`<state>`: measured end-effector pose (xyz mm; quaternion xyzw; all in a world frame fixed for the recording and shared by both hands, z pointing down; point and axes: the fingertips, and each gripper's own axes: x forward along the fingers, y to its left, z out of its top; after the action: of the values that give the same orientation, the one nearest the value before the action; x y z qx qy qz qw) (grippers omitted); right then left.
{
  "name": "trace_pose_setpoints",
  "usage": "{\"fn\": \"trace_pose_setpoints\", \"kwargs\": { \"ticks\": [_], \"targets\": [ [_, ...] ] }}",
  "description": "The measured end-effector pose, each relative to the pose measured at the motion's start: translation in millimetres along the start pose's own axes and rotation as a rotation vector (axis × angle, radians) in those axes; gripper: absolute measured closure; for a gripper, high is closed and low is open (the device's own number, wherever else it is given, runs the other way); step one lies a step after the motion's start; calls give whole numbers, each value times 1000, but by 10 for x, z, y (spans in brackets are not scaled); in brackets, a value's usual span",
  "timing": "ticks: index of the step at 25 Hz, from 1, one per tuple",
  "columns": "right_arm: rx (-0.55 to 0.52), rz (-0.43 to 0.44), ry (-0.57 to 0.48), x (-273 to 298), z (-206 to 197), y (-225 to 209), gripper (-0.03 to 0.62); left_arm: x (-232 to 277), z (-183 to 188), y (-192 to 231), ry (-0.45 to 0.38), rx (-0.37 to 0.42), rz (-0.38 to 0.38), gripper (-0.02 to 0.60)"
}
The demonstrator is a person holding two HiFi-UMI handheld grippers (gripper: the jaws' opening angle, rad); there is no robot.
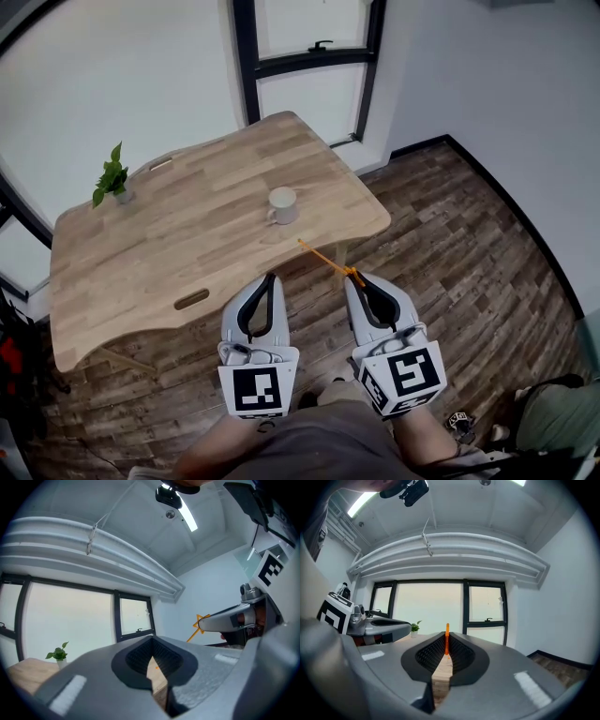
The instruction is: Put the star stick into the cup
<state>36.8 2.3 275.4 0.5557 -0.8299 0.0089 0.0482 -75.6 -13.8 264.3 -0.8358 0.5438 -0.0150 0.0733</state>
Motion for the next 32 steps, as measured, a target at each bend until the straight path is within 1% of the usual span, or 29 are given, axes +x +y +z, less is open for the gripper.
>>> {"fn": "trace_pose_setpoints", "kwargs": {
  "ticks": [4,7,12,15,18,22,25,28,32],
  "targets": [
    [2,-4,8,183,-15,-167,548,234,-87,40,17,-3,1,581],
    [10,-8,14,385,-69,-353,548,455,-190,78,37,12,6,581],
    [41,20,43,815,-181,-636,548,942,-348,178,80,11,26,581],
    [60,52,61,1112,-239,-809,548,1298,-417,226,104,18,42,581],
    [73,104,77,1429,-277,-940,548,1637,-448,274,117,18,64,581],
    [71,170,70,1816,-246,-1077,548,1995,-418,360,118,44,101,581],
    [61,206,58,2062,-186,-1160,548,2173,-377,474,110,46,143,581],
    [51,240,48,2262,-102,-1149,548,2264,-317,651,100,41,187,581],
    [24,265,40,2475,-33,-1140,548,2377,-280,841,83,36,224,581]
  ]
}}
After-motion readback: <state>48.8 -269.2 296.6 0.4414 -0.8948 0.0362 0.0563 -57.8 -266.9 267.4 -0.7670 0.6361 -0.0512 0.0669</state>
